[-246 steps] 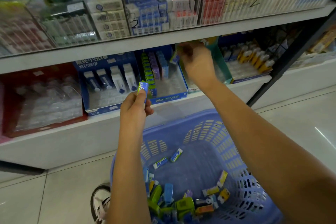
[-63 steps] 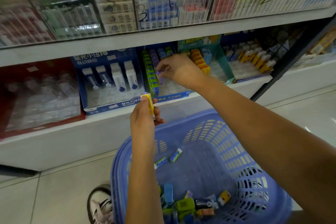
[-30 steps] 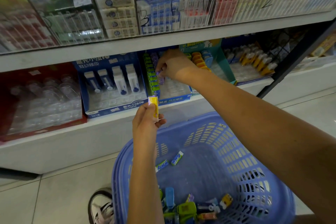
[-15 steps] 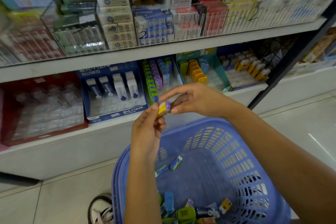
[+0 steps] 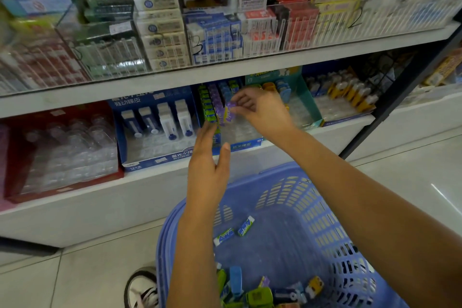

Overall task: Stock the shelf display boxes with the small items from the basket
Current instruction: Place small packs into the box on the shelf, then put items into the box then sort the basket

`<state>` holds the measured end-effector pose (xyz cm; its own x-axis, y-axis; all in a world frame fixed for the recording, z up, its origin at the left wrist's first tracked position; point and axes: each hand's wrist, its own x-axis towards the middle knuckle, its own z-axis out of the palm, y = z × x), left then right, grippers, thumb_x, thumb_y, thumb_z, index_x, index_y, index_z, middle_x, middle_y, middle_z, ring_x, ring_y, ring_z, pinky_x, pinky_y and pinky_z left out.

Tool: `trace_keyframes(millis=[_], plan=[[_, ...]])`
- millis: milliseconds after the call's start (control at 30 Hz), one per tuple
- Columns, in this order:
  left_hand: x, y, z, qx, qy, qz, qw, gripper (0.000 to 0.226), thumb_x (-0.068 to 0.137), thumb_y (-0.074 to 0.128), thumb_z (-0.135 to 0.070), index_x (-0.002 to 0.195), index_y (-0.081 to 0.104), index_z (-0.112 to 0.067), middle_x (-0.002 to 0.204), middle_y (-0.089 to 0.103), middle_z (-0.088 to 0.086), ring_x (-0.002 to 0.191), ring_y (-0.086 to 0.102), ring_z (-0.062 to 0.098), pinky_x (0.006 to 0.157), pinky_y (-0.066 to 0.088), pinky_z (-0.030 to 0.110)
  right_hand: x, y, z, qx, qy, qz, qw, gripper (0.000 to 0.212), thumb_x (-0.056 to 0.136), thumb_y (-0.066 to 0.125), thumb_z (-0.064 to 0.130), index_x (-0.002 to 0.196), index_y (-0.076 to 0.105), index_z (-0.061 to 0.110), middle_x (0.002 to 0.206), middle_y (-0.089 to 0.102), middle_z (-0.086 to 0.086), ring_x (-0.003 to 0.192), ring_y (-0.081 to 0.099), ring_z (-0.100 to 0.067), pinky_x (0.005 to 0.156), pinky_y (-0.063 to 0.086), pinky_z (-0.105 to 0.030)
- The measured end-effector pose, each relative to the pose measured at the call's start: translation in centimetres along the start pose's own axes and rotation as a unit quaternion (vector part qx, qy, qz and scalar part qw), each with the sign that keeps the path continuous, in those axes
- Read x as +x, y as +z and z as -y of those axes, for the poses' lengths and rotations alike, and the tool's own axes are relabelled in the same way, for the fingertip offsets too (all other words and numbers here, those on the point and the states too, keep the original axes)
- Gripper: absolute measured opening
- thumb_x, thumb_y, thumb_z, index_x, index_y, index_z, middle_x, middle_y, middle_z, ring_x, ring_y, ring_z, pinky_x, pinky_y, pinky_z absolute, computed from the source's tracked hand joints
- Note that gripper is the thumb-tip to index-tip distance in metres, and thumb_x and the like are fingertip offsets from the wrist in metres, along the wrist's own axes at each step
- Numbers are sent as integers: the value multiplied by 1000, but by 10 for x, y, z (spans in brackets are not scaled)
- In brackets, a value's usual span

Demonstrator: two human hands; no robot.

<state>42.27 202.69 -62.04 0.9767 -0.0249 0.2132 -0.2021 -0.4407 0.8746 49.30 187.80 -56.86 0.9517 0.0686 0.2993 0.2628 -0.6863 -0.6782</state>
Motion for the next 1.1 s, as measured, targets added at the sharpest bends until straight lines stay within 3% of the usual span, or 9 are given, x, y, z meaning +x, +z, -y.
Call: trace_keyframes(millis=[67,233,367,633,700,767,833,933,1100], plan=[[-2,1,7,-11,0,9,1000,49,98,48,-27,145,34,-25,154,26,-11,136,23,-4,105,24,6,5,10,-3,-27,-23,12,999,19,85,69,14,102,68,5,92,70,-9,80,62,-12,72,45,-7],[0,1,16,-41,9,13,999,50,97,49,-26,145,34,-28,154,28,-13,139,28,1,91,28,-6,4,19,-10,-71,-67,64,993,17,84,69,13,99,69,5,93,72,-10,85,67,-16,79,51,-21],[1,2,20,-58,11,15,998,50,97,49,-24,145,35,-27,153,29,-13,138,28,-1,104,32,10,12,20,-10,-93,-51,91,990,19,84,69,15,101,70,6,97,72,-10,90,67,-19,85,53,-30],[-2,-2,7,-21,5,14,1000,46,98,49,-21,143,41,-20,152,33,-7,138,31,4,112,31,23,14,9,4,-110,-3,130,985,21,87,66,15,106,69,6,105,70,-10,97,65,-18,86,47,-21],[-13,-2,-3,-34,23,-63,997,29,96,50,-22,124,58,-19,134,53,-7,124,47,2,101,38,15,5,2,7,-114,-15,122,986,20,86,65,13,105,68,6,101,70,-9,91,64,-16,79,46,-16],[-30,4,-9,-78,16,-112,991,16,92,49,-23,93,65,-21,96,65,-10,89,60,-1,76,46,10,-13,-10,8,-87,-9,123,989,13,84,68,14,94,70,7,90,71,-6,73,60,-10,64,43,-7],[-42,15,-3,-57,-39,-48,996,20,88,47,-25,78,62,-16,70,64,-4,65,59,9,58,46,19,-40,-19,-1,-73,20,187,980,13,82,70,20,83,70,7,81,70,-4,62,57,-8,55,41,-11],[-58,39,26,107,-135,170,970,24,90,51,-19,82,66,-3,79,68,16,77,64,27,67,46,36,-92,-14,-36,-148,96,358,917,17,82,69,26,82,71,9,81,71,-3,67,61,-14,63,42,-21],[-108,76,85,278,-167,487,811,32,92,54,-20,120,63,-8,128,60,12,117,55,23,94,42,30,-176,32,-101,-199,214,564,772,33,87,64,19,117,64,3,120,63,-20,93,60,-23,65,47,-16]])
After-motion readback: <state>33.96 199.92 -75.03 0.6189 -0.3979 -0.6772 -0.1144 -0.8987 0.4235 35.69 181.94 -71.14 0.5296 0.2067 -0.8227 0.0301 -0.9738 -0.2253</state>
